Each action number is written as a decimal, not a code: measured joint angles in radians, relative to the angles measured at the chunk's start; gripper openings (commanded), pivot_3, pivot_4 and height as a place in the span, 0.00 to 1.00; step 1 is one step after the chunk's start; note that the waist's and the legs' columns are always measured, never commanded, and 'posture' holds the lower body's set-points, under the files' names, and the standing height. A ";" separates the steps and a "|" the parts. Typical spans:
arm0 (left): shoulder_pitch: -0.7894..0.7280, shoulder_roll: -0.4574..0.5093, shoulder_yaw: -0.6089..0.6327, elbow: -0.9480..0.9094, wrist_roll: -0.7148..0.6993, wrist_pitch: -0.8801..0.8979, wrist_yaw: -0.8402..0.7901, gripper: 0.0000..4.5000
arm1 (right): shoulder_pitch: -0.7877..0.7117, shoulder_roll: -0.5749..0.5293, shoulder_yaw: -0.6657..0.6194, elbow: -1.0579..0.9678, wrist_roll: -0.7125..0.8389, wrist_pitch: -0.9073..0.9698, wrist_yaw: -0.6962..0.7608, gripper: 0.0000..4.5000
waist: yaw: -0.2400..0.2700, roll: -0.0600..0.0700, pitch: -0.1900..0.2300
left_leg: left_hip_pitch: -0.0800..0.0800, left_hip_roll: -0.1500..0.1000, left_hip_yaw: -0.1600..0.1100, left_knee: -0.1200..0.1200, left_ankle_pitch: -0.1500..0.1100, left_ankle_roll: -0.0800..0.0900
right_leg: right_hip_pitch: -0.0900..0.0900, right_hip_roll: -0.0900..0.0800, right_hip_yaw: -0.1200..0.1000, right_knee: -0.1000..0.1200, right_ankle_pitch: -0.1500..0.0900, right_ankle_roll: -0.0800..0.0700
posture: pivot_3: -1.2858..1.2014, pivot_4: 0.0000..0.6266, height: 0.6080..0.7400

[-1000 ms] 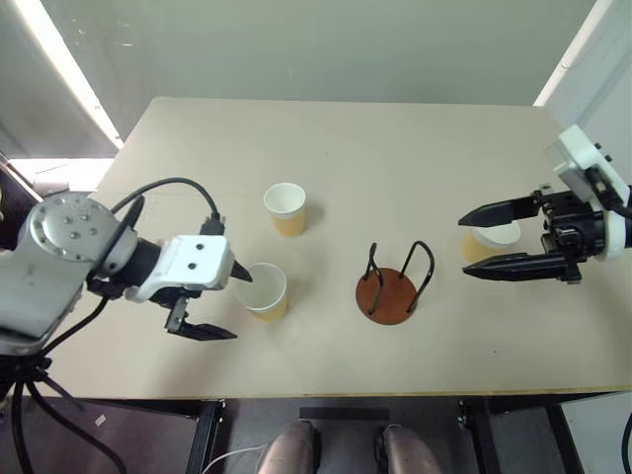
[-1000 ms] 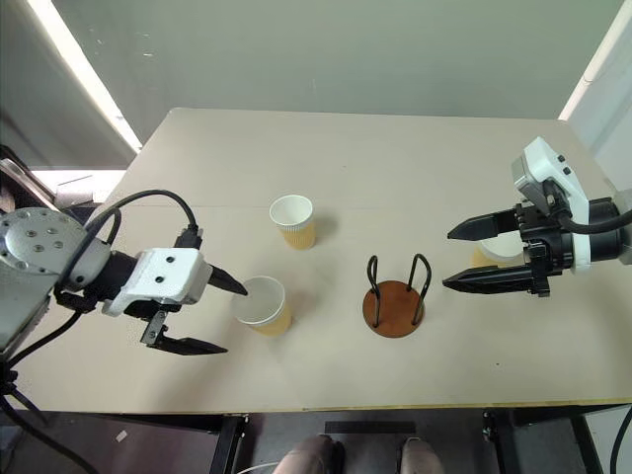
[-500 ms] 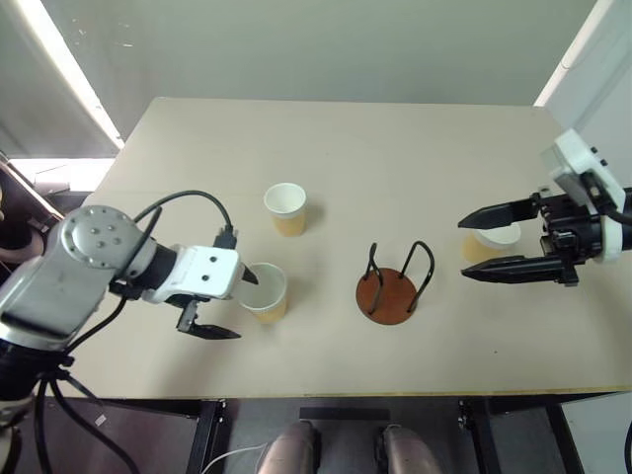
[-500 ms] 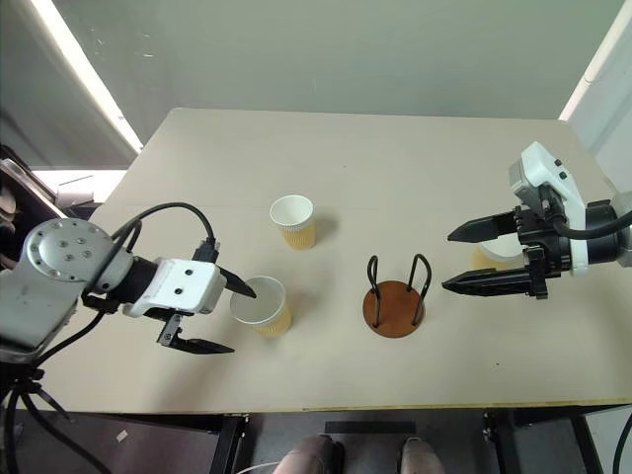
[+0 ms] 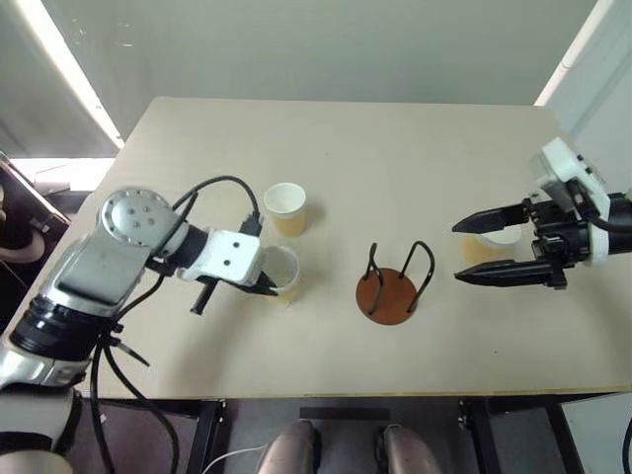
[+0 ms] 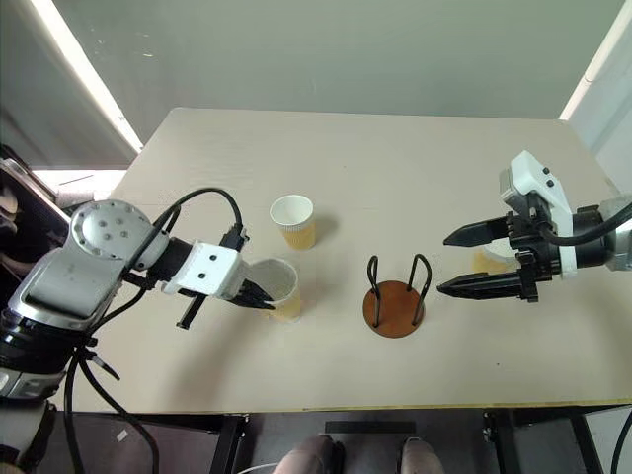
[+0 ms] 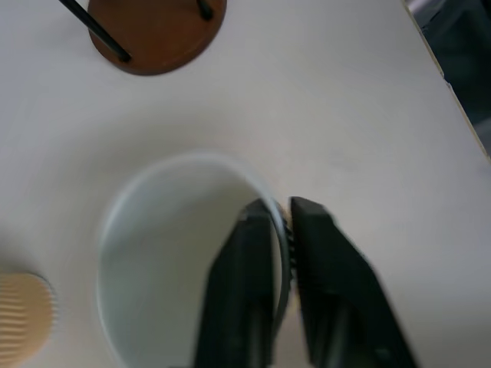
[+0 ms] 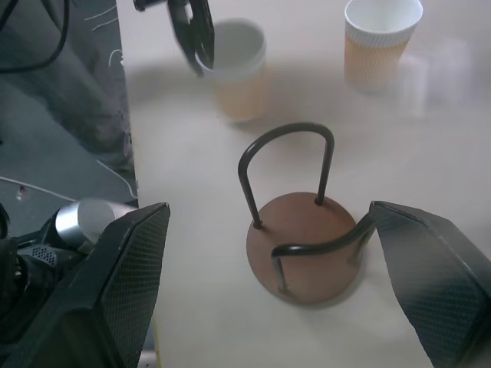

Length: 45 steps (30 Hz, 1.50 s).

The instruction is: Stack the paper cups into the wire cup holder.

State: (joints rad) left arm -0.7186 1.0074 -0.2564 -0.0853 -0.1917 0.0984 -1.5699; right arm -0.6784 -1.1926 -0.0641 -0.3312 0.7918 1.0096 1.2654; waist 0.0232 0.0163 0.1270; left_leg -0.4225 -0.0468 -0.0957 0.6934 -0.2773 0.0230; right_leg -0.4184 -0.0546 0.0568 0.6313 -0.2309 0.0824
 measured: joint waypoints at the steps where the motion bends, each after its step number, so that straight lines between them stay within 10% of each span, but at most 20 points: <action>1: -0.015 0.000 -0.003 0.015 -0.006 -0.015 -0.001 0.01 | 0.002 -0.001 0.000 -0.001 0.000 0.001 0.000 0.97 | 0.000 0.000 0.000 | 0.000 0.000 0.000 0.000 0.000 0.000 | 0.000 0.000 0.000 0.000 0.000 0.000 | 0.52 0.24 1.00; 20: -0.656 -0.270 -0.129 0.370 -0.262 0.155 -0.011 0.01 | 0.142 -0.070 -0.111 -0.028 0.001 -0.003 -0.031 0.97 | 0.011 -0.001 0.001 | -0.005 0.000 0.000 0.003 -0.002 0.002 | -0.001 -0.001 -0.001 -0.002 0.001 0.002 | 0.52 0.24 1.00; 45: -0.743 -0.483 -0.422 0.607 -0.295 -0.119 -0.011 0.01 | 0.235 -0.081 -0.208 -0.110 0.036 0.026 -0.119 0.97 | 0.022 -0.001 0.001 | -0.007 0.001 0.001 0.005 -0.002 0.003 | -0.001 0.000 0.000 -0.003 0.002 0.006 | 0.52 0.24 1.00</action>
State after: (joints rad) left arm -1.4618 0.5241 -0.6787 0.5213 -0.4862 -0.0205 -1.5810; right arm -0.4439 -1.2739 -0.2719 -0.4407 0.8275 1.0353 1.1463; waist 0.0455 0.0152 0.1277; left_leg -0.4298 -0.0460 -0.0942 0.6989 -0.2793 0.0256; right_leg -0.4194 -0.0546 0.0564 0.6287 -0.2285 0.0884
